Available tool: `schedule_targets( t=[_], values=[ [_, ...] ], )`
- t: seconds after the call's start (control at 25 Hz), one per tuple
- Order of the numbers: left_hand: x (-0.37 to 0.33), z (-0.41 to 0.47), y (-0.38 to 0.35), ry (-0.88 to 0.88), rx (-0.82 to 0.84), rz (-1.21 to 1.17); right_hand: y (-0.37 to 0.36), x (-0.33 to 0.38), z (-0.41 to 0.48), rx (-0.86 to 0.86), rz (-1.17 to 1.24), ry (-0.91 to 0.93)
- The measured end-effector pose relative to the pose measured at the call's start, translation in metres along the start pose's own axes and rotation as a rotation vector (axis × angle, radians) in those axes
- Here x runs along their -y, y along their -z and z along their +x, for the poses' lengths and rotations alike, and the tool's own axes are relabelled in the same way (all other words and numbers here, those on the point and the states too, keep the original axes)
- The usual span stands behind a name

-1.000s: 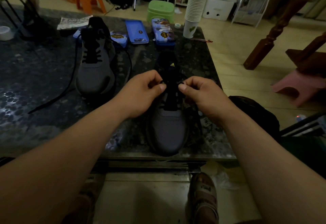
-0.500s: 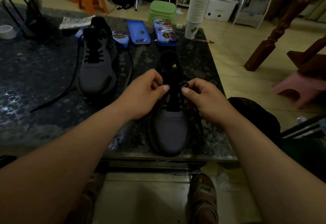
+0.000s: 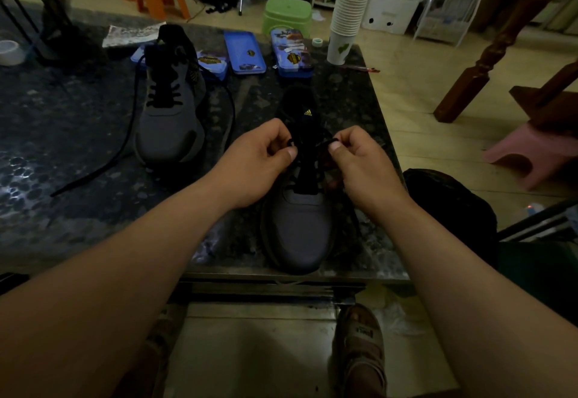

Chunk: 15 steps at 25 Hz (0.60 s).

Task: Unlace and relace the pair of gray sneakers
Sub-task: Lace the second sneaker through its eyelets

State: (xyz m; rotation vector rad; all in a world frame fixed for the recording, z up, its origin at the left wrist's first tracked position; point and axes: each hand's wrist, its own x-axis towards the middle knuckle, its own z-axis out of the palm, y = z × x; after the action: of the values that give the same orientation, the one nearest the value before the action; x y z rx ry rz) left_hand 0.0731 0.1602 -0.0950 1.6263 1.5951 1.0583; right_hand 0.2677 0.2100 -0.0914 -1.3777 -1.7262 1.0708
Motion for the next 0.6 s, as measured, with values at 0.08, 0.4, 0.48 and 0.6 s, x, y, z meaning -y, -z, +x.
schedule_targets(
  t=[0.08,0.4,0.48,0.6],
  values=[
    [0.0007,-0.0006,0.0001,-0.003,0.0,0.005,0.0021,0.0,-0.0009,0.109,0.104,-0.021],
    [0.0015,-0.0021,0.0007,-0.006,-0.027,-0.014,0.0008,-0.0014,0.0005,0.144,0.144,-0.022],
    [-0.0006,-0.003,-0.001,0.02,-0.07,-0.079,0.0005,-0.0018,0.0007,0.138,0.121,-0.025],
    [-0.0034,-0.0015,-0.0014,0.062,-0.103,-0.148,0.0007,-0.0015,0.0002,0.124,0.094,-0.016]
  ],
)
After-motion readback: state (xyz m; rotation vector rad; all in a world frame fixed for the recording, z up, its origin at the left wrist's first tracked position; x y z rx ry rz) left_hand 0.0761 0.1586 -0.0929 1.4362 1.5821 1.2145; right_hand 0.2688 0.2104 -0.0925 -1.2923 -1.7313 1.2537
